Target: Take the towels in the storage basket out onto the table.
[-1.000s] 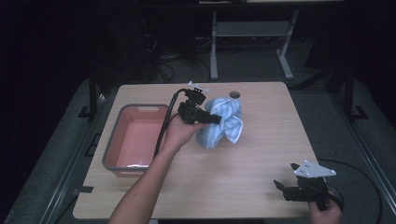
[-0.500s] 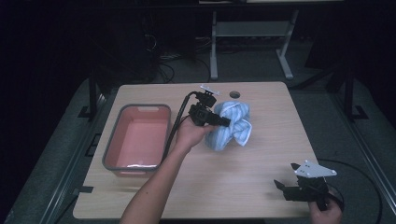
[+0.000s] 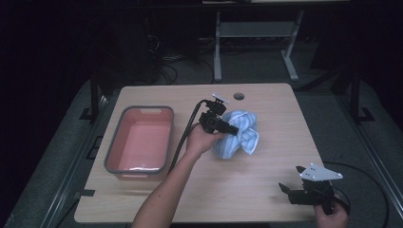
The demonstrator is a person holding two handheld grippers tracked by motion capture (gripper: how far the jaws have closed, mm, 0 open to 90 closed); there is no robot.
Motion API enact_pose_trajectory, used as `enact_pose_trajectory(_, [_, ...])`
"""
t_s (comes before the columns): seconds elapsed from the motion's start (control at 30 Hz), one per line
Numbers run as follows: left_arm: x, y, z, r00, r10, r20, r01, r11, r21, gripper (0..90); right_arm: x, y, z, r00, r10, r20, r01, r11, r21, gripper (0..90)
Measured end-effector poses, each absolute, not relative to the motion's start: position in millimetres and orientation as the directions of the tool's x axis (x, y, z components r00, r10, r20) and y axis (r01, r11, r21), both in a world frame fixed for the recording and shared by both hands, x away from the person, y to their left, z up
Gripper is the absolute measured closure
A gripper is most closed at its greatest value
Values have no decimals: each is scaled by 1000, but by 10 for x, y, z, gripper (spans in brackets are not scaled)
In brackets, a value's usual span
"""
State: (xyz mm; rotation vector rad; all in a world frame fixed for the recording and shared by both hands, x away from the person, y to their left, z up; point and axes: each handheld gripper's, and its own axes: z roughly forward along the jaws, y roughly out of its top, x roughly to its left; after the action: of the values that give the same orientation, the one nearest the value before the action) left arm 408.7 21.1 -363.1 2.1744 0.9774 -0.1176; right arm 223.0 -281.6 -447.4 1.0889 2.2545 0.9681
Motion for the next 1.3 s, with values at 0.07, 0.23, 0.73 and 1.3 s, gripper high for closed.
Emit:
enact_pose_trajectory(0.07, [4091, 202, -3703, 694, 616, -373, 692, -427, 582, 661, 2230, -2812, -4476, -587, 804, -92, 486, 441, 755, 139])
enact_pose_trajectory(0.23, [4107, 177, -3857, 680, 622, -388, 710, -425, 561, 655, 2232, -2806, -4476, -589, 803, -94, 487, 445, 752, 139])
enact_pose_trajectory(0.73, [4089, 121, -4085, 665, 630, -401, 726, -418, 546, 647, 2234, -2800, -4483, -594, 799, -94, 484, 448, 752, 139])
enact_pose_trajectory(1.3, [4051, 74, -4171, 662, 631, -403, 730, -424, 535, 530, 2225, -2795, -4482, -594, 799, -97, 481, 449, 753, 139])
